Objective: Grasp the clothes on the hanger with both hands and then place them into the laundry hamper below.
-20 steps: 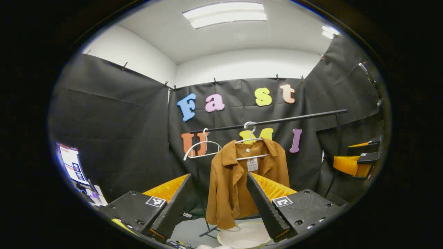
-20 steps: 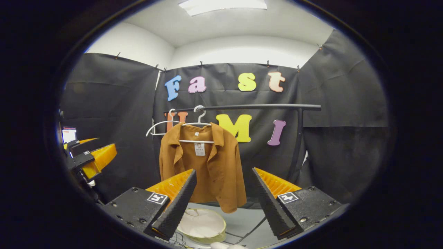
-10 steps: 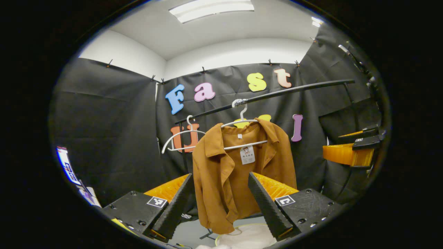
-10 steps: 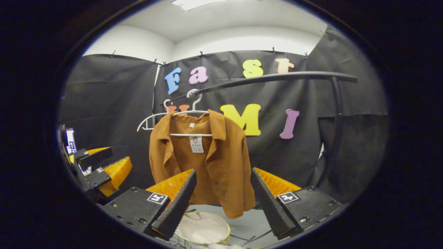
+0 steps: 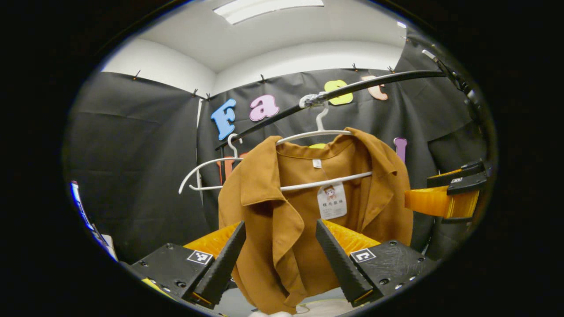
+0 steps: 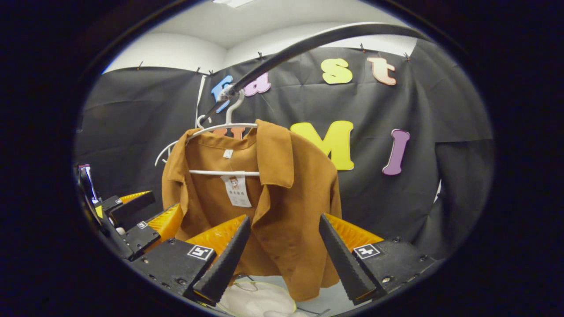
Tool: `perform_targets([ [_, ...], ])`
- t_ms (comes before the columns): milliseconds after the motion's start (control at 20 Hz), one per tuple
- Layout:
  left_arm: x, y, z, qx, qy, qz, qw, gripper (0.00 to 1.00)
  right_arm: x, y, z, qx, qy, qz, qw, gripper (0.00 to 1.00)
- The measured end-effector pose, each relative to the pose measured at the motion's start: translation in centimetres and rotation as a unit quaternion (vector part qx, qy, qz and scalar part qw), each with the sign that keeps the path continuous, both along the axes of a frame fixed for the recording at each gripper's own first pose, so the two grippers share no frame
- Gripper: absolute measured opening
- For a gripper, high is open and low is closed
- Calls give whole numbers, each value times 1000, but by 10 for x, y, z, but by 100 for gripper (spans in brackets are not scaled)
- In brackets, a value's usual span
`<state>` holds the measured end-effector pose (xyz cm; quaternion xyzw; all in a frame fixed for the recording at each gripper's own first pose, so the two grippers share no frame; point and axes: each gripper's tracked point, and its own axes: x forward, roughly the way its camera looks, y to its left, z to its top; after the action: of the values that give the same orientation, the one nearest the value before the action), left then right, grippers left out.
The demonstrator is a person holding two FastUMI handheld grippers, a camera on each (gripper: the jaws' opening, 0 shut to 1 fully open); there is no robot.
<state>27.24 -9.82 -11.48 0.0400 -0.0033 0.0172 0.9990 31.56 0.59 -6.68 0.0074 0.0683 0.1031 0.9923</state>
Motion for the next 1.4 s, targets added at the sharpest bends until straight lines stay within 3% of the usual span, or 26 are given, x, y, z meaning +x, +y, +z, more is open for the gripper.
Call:
perform_targets([
  [300,43,5,-8,-22,5,23,999,98,52,25,2,4,1,24,1000,100],
  [600,67,11,-19,-16,18,46,999,99,83,29,-3,7,0,3,1000,100],
  [650,67,11,-19,-18,18,47,999,96,87,26,-3,8,1,-1,1000,95],
  [700,69,14,-18,-18,17,52,998,99,91,24,-4,7,-1,-4,1000,89],
  [900,79,23,-27,-27,29,62,997,69,104,24,-10,12,3,16,1000,55],
  [950,80,24,-32,-32,36,63,997,58,106,21,-11,15,3,17,1000,40],
  [1050,82,30,-36,-33,40,68,996,36,108,20,-15,26,12,25,999,19],
  [1150,84,29,-38,-29,43,63,997,13,107,21,-19,40,23,44,998,9],
  [1200,86,25,-37,-26,43,53,997,17,107,19,-17,42,25,53,997,8],
  [1300,85,23,-39,-26,47,40,998,0,106,18,-17,45,22,74,996,6],
  [1400,86,21,-40,-24,49,35,998,3,107,16,-15,54,23,92,994,5],
])
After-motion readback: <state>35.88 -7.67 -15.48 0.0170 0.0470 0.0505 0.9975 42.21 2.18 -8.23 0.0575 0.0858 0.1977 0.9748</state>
